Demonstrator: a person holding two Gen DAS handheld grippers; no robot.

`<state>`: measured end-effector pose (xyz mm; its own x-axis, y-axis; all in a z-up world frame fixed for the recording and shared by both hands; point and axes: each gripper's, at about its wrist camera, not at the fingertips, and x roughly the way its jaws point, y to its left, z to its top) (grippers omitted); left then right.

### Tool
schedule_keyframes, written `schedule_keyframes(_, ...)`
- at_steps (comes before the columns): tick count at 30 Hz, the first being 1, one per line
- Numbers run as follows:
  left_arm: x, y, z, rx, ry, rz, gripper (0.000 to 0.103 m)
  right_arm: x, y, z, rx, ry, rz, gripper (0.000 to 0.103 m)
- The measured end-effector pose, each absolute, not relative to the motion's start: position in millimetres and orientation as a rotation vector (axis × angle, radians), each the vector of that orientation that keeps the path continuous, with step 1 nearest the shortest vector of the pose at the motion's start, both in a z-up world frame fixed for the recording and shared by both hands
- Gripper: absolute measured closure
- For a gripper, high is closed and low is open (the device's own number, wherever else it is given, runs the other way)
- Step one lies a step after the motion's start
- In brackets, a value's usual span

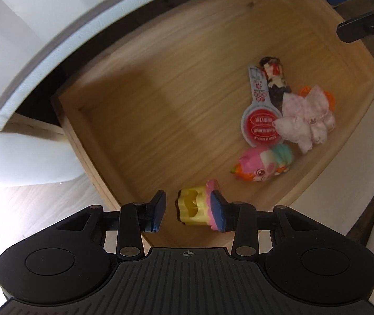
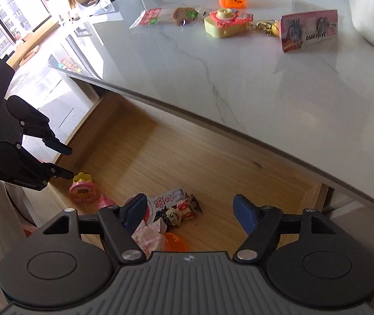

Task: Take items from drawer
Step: 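Grasp the yellow-pink toy with the left tool while the right tool grasps the pink-white cloth bundle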

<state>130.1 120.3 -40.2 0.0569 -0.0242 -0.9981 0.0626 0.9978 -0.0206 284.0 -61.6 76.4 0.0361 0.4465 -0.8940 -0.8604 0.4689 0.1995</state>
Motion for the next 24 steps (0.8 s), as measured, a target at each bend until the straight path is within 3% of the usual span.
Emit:
schedule_keyframes(6,141,109,-65,0.093,1.614,-0.098,0.061,281,-60,53,-0.479,1.174,1.062,0.028)
schedule_keyframes(11,138,101,-83,0.187,1.662,-0.108,0.048,285,-61,41,-0.475,1.208,1.06,0.025)
schedule_keyframes(16,136,102,-96,0.16,1.673,-0.141,0.048,285,-58,35,-0.474,1.244,1.057,0.021)
schedule_keyframes(20,132,106,-91,0.126,1.632,-0.125,0.051,282,-56,30,-0.469,1.297,1.043,0.02)
schedule_keyframes(24,124,111,-61,0.043,1.467,-0.111,0.053,280,-55,22,-0.447,1.378,1.013,0.02)
